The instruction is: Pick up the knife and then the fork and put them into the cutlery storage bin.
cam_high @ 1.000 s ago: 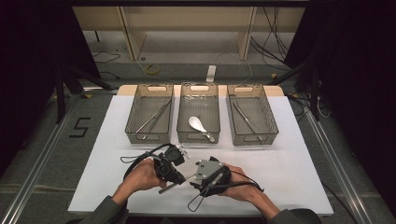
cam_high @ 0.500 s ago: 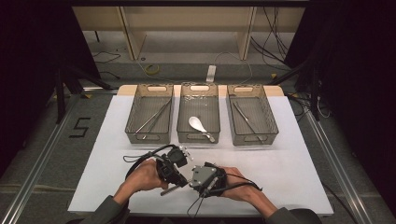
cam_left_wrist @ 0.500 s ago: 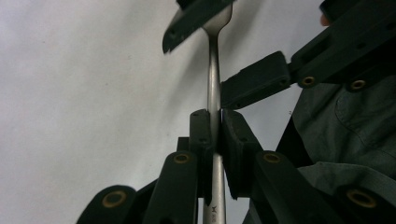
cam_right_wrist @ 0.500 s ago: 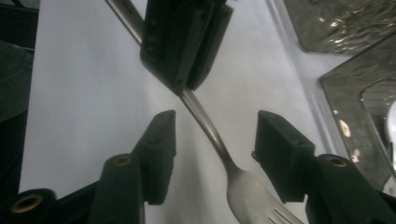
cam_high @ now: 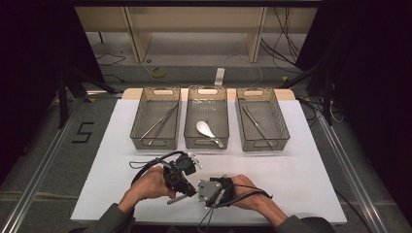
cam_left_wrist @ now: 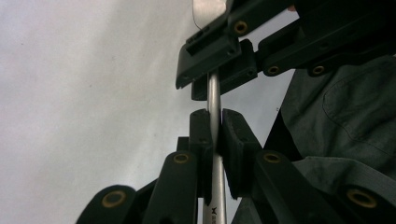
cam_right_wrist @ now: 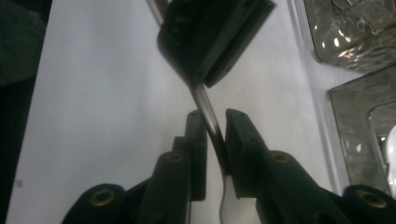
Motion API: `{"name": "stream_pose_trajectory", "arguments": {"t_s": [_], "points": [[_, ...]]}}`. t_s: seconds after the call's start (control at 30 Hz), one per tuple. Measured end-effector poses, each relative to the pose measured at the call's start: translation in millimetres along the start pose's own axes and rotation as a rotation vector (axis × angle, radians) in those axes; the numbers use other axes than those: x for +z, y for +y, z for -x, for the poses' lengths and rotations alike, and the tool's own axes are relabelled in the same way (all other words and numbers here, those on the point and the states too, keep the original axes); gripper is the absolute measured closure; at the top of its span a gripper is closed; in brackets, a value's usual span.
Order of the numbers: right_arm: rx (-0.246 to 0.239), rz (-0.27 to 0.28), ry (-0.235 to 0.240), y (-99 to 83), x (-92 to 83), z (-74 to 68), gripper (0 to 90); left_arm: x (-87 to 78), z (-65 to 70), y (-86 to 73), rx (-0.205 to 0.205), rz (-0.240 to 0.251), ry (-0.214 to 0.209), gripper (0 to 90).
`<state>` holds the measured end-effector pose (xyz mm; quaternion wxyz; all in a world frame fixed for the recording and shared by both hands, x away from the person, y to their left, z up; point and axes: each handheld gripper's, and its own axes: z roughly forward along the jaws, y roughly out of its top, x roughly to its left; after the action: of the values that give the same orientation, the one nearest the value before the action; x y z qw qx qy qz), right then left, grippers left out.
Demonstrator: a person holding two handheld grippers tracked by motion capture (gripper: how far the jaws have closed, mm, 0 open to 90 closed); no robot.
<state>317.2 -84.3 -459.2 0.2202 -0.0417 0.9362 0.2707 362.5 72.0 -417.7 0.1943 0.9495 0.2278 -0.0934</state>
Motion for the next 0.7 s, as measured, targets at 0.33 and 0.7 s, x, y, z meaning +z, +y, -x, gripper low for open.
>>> {"name": "stream_pose_trajectory", "arguments": {"t_s": [0.33,0.7], "points": [[-0.088,-0.01,0.008,-2.9,0.6,-1.0,88.3,-2.7,-8.9,-2.7,-0.036,0.043,-0.024,75.6],[0.012,-0.054,-0.057,-19.1,-4.1,18.0,88.5,-36.7,-17.9,-20.1,-0.126,0.25,0.093,43.5]]}}
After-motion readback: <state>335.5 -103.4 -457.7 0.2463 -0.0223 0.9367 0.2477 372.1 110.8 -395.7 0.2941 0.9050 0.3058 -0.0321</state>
